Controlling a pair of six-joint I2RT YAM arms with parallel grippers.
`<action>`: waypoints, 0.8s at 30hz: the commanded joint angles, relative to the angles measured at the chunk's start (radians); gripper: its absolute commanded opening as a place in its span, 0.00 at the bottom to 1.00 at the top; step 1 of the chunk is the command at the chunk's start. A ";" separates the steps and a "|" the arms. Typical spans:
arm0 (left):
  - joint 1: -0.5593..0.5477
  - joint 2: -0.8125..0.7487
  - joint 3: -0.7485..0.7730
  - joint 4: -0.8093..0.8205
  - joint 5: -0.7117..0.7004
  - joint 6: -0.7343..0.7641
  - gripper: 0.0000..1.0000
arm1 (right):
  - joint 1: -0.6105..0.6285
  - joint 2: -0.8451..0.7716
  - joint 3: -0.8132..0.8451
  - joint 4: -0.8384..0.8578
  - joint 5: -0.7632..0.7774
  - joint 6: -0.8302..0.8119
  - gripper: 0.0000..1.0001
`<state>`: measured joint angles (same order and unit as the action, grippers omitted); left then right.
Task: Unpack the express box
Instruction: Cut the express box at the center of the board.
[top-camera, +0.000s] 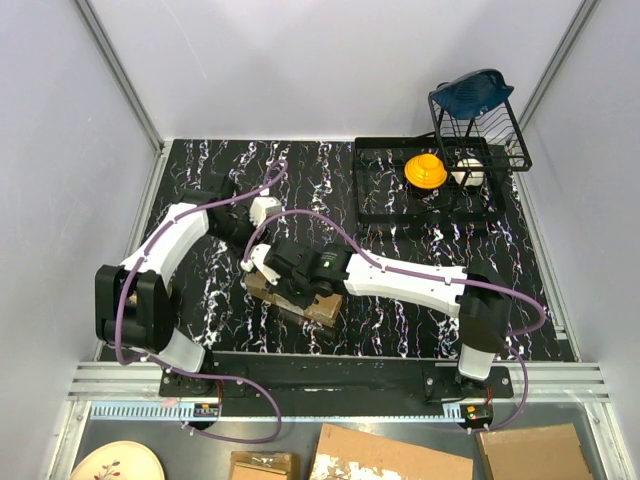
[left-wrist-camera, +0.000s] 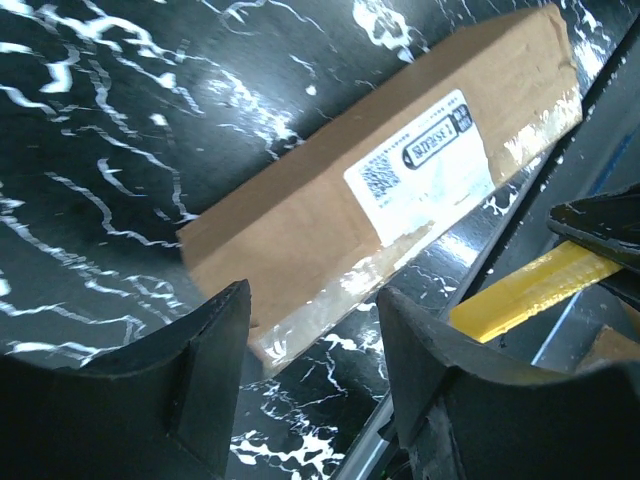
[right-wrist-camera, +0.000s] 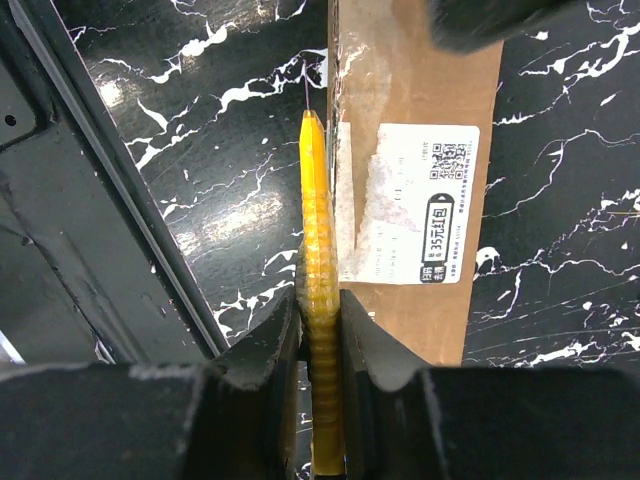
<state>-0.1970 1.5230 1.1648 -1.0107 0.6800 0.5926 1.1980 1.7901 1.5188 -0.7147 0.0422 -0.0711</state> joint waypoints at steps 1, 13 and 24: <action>0.048 -0.050 0.114 -0.026 0.006 -0.005 0.57 | 0.003 -0.035 -0.015 0.040 -0.025 0.013 0.00; 0.022 -0.144 0.026 -0.129 0.115 0.093 0.59 | -0.024 -0.047 -0.022 0.086 -0.005 0.007 0.00; -0.045 -0.169 -0.002 -0.048 0.059 -0.008 0.59 | -0.083 -0.060 0.003 0.116 -0.080 0.054 0.00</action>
<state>-0.2008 1.4014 1.1793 -1.0821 0.7246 0.6189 1.1625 1.7622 1.4841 -0.6739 0.0010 -0.0681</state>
